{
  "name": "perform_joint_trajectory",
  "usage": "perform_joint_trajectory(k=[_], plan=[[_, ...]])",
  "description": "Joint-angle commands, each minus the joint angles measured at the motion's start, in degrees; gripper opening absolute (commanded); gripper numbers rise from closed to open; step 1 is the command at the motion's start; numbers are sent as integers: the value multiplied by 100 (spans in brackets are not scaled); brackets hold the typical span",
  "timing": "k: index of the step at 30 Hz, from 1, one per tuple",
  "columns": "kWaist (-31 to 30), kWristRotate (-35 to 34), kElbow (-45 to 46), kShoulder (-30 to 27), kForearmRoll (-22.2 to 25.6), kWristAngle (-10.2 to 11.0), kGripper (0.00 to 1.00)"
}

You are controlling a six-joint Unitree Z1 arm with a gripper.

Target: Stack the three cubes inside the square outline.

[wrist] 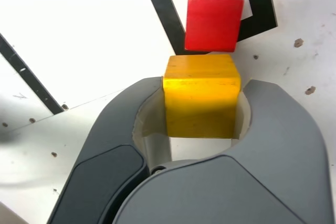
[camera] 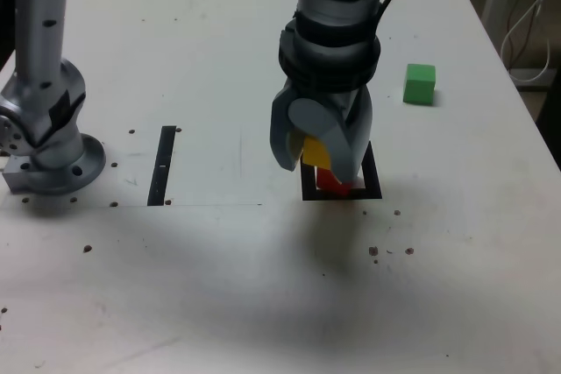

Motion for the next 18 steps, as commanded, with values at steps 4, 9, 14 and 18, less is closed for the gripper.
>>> perform_joint_trajectory(k=[4, 9, 14, 18], plan=[[61, 27, 121, 19, -224, 114, 22], [157, 59, 274, 32, -400, 129, 22], [187, 103, 329, 69, -502, 138, 22], [191, 149, 358, 105, -585, 132, 24]])
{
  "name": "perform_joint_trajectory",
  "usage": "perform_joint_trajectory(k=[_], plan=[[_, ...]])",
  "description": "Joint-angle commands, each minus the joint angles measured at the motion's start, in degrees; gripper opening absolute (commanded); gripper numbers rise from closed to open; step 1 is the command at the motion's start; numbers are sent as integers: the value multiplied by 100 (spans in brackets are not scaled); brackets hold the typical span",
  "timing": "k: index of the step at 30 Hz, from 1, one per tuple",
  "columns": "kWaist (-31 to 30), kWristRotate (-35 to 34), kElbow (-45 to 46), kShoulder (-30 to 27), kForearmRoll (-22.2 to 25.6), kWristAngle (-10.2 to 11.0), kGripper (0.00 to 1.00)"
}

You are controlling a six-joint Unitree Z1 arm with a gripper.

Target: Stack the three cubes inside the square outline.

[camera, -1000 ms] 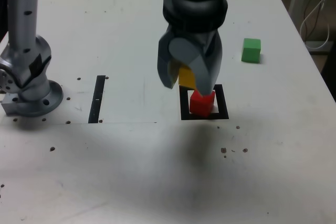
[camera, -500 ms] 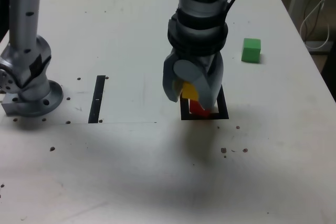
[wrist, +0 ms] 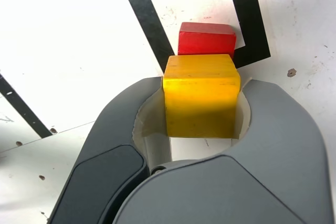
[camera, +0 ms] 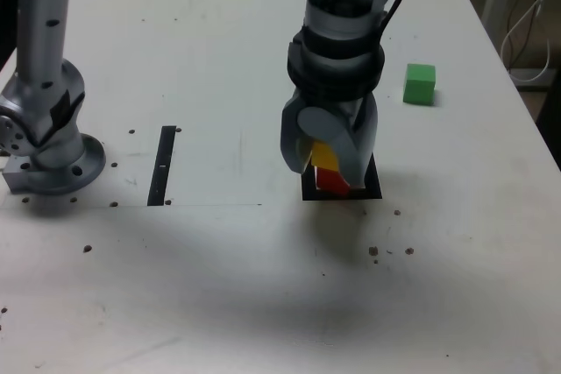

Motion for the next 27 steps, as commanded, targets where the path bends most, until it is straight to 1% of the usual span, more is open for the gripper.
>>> perform_joint_trajectory(k=[1, 9, 14, 17, 18, 20, 24, 25, 27], plan=[[14, 32, 10, 35, -39, 5, 24], [59, 99, 15, 120, -105, 1, 35], [93, 112, 40, 164, -115, 50, 40], [136, 126, 70, 186, -125, 87, 45], [148, 132, 77, 191, -130, 94, 48], [170, 148, 92, 196, -151, 96, 60], [177, 165, 116, 191, -200, 79, 87], [177, 166, 123, 189, -210, 74, 92], [178, 167, 133, 178, -221, 65, 98]])
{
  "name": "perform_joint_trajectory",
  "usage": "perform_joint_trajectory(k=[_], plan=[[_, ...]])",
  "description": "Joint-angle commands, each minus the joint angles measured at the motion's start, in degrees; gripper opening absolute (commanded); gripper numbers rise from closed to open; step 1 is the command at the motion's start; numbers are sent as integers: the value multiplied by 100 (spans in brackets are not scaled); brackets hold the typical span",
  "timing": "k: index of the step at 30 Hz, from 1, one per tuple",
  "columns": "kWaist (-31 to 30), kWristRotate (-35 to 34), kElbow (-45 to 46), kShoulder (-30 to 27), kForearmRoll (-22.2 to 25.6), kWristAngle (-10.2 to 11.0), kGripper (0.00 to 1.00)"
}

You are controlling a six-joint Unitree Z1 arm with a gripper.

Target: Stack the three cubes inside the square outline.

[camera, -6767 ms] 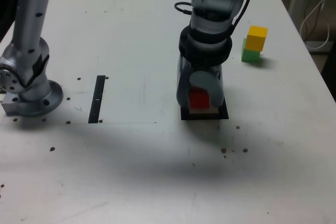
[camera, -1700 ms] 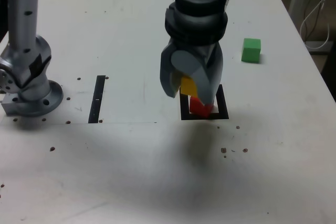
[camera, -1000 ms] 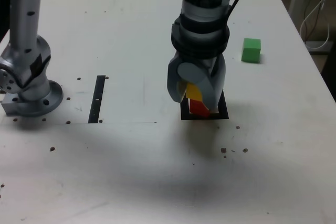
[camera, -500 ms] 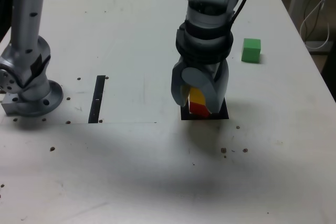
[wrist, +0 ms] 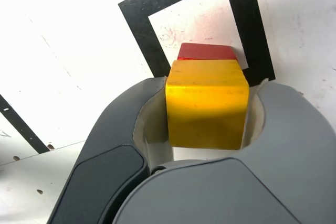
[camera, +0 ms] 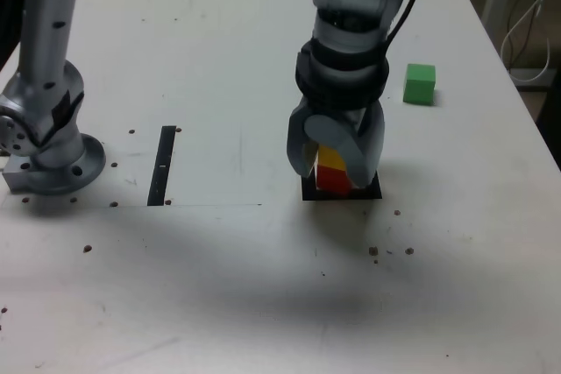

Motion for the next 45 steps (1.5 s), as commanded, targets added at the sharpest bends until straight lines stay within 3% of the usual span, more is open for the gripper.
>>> perform_joint_trajectory(k=[1, 9, 18, 28, 36, 45], plan=[[11, 11, 22, -29, -17, -16, 99], [10, 11, -29, -358, 177, 28, 99], [142, 347, -958, -446, 1130, 469, 99], [1048, 1218, -2126, 86, 1529, 542, 99], [1870, 1189, -2737, 605, 1646, 444, 100], [2208, 1171, -3702, 1446, 2012, 429, 99]])
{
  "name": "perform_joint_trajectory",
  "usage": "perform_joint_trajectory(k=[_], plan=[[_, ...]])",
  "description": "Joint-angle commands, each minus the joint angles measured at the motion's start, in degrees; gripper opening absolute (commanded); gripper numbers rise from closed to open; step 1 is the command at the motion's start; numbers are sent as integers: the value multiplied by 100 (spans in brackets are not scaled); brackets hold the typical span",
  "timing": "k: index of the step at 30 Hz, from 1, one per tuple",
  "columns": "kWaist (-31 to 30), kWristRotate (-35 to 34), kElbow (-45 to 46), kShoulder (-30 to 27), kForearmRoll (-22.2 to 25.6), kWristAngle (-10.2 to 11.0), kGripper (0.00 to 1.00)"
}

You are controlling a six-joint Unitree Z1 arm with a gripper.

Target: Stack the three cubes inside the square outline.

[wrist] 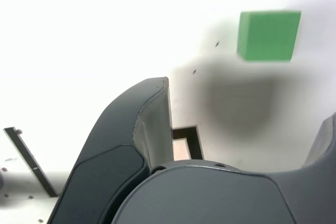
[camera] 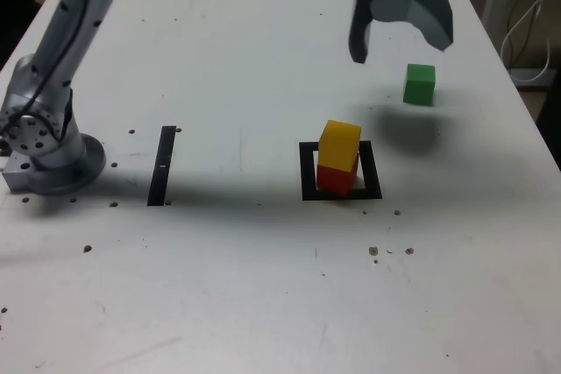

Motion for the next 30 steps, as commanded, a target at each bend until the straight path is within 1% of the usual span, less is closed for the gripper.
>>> perform_joint_trajectory(k=[1, 11, 18, 25, 30], plan=[[17, -9, -205, 186, 71, -2, 99], [97, 109, -767, 747, 154, 2, 97], [171, 223, -1032, 1057, 206, 48, 93], [206, 335, -1382, 1264, 181, 159, 85], [286, 414, -1507, 1505, 179, 53, 78]])
